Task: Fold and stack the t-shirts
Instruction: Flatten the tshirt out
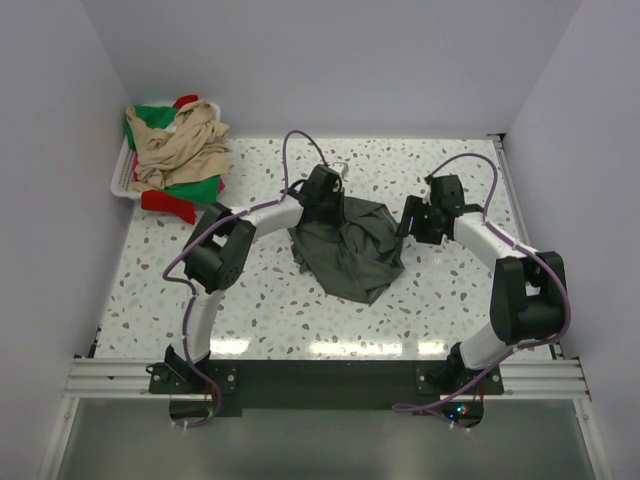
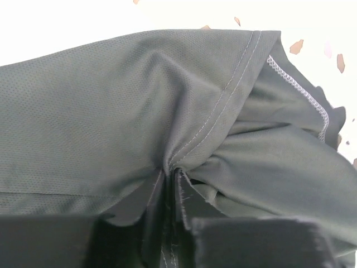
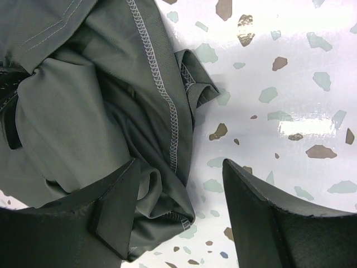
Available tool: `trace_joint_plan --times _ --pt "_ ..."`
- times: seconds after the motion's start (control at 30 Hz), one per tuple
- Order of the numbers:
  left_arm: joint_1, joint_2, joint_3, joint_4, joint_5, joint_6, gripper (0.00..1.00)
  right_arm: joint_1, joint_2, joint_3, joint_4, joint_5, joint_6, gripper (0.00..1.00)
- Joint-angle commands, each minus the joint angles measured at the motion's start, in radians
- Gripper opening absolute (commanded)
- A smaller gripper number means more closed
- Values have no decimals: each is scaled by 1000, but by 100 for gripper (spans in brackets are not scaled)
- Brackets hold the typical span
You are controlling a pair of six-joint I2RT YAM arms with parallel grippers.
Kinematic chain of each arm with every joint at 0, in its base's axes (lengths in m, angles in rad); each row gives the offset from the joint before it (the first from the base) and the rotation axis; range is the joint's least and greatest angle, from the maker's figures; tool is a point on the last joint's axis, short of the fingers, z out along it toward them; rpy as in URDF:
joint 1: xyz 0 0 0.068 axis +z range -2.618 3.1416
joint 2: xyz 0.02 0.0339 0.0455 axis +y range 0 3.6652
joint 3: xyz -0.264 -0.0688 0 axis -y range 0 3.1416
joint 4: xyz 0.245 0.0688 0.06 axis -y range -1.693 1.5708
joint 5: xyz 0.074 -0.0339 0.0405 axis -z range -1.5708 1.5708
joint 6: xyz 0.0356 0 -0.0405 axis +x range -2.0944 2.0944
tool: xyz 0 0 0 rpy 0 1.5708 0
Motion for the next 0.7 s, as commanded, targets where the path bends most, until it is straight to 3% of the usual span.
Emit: trace_joint_plan --times 0.0,0.13,0.2,0.43,0.67 --pt "-3 -37 16 63 -12 8 11 -5 -15 13 7 -11 11 64" --pt "-1 -123 -14 78 -55 7 0 -8 7 54 4 -8 9 64" --pt "0 -173 -37 78 -86 8 0 -6 31 88 2 -5 6 64" --pt "51 -608 -347 158 -232 -30 0 -20 113 199 -7 19 -10 64" --pt "157 -861 -599 129 -184 -59 0 -31 209 239 11 0 -4 63"
